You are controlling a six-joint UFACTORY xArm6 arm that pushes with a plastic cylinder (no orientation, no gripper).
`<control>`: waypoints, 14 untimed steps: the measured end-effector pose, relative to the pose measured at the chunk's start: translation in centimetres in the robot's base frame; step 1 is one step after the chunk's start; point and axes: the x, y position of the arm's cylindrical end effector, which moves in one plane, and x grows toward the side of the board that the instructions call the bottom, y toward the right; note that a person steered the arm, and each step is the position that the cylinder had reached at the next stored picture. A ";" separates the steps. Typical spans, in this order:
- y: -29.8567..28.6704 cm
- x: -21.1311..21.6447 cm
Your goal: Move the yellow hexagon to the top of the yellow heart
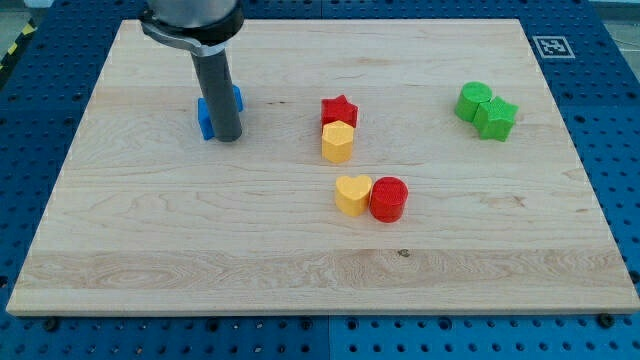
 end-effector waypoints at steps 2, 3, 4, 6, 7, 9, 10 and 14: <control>1.3 0.7; 1.4 1.2; 0.4 1.1; 4.4 1.1; 4.4 0.5; 5.3 -1.4; 6.4 -1.4; 9.9 -1.2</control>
